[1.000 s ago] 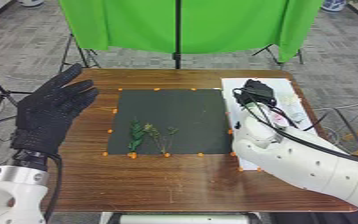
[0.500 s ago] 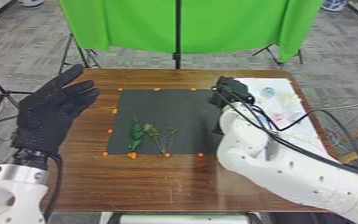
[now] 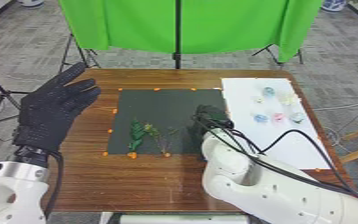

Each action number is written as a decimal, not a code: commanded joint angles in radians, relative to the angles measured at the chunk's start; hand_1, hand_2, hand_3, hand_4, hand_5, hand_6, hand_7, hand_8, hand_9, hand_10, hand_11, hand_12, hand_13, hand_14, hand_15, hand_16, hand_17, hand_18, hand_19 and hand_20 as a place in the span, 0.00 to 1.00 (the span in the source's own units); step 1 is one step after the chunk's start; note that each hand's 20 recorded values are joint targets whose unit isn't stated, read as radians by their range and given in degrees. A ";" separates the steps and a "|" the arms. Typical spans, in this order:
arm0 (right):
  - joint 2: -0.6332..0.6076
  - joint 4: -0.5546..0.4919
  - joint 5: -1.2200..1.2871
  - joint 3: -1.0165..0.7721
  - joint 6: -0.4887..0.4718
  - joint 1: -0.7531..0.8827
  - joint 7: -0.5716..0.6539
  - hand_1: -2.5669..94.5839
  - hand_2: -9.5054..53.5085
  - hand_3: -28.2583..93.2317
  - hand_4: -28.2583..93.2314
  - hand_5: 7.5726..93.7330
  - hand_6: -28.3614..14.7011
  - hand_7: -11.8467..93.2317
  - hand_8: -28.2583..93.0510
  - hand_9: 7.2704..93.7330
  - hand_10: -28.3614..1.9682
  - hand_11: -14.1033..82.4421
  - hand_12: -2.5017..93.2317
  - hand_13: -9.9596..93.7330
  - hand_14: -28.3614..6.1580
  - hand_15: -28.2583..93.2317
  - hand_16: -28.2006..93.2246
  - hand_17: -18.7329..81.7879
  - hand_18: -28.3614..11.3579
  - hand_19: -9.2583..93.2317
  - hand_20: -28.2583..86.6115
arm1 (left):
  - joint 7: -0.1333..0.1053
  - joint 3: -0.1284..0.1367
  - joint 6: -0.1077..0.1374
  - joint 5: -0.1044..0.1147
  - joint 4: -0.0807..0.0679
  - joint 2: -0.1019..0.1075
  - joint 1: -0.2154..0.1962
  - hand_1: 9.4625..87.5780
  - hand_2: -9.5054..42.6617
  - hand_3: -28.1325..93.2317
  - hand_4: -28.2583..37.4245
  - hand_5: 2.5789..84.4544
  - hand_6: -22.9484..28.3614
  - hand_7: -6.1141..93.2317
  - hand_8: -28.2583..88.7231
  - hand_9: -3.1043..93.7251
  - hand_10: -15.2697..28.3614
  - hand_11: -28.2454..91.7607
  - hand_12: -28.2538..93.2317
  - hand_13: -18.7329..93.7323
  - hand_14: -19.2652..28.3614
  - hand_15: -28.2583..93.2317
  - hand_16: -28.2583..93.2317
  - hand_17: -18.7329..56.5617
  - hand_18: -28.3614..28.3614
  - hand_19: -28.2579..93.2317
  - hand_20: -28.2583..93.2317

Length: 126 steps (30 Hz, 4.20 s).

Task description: Arrange flowers

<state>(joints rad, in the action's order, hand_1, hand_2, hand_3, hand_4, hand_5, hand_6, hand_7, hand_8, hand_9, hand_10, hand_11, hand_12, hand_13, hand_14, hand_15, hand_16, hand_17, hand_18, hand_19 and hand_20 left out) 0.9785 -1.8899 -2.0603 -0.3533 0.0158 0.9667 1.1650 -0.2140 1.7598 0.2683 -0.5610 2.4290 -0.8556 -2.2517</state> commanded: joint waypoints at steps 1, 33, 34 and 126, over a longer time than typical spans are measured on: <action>0.031 0.033 0.010 0.043 -0.028 -0.007 0.012 0.58 0.00 0.83 0.04 0.96 0.56 0.30 0.36 1.00 0.63 0.59 0.21 0.98 0.65 0.76 0.39 0.60 0.18 1.00 0.26 | 0.016 -0.008 -0.014 -0.005 -0.014 0.000 0.009 0.19 0.31 0.88 0.12 0.42 0.64 0.23 0.15 0.38 0.85 0.48 0.33 0.37 1.00 0.65 0.16 0.11 0.93 0.68 0.37; 0.064 0.116 0.006 0.132 -0.005 -0.110 0.043 0.57 0.00 0.80 0.04 0.97 0.58 0.32 0.34 1.00 0.65 0.64 0.19 1.00 0.67 0.76 0.40 0.62 0.18 1.00 0.26 | -0.003 -0.008 -0.009 0.000 -0.011 0.014 0.002 0.19 0.31 0.89 0.12 0.42 0.64 0.23 0.15 0.39 0.85 0.48 0.33 0.37 1.00 0.65 0.16 0.11 0.93 0.68 0.37; 0.063 0.110 0.004 0.131 0.003 -0.109 0.041 0.57 0.00 0.80 0.04 0.97 0.58 0.32 0.34 1.00 0.64 0.64 0.19 1.00 0.67 0.76 0.40 0.62 0.18 1.00 0.26 | 0.001 -0.010 -0.009 -0.001 -0.012 0.013 0.006 0.19 0.31 0.89 0.13 0.42 0.64 0.23 0.15 0.39 0.85 0.48 0.33 0.37 1.00 0.65 0.16 0.11 0.93 0.68 0.37; -0.213 0.125 -0.083 -0.078 0.136 0.048 0.118 0.62 0.00 0.81 0.00 0.92 0.63 0.28 0.27 1.00 0.70 0.35 0.31 0.97 0.69 0.64 0.38 0.59 0.27 0.98 0.08 | 0.034 -0.013 -0.021 -0.015 -0.005 -0.016 -0.011 0.19 0.32 0.89 0.13 0.43 0.64 0.22 0.15 0.38 0.85 0.48 0.33 0.37 1.00 0.65 0.16 0.11 0.92 0.69 0.37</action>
<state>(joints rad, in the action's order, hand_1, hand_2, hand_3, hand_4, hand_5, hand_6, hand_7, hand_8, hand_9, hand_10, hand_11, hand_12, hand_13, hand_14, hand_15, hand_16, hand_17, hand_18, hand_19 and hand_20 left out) 0.7756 -1.7472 -2.0850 -0.4644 0.1191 1.0094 1.2891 -0.2004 1.7435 0.2634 -0.5665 2.4207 -0.8698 -2.2621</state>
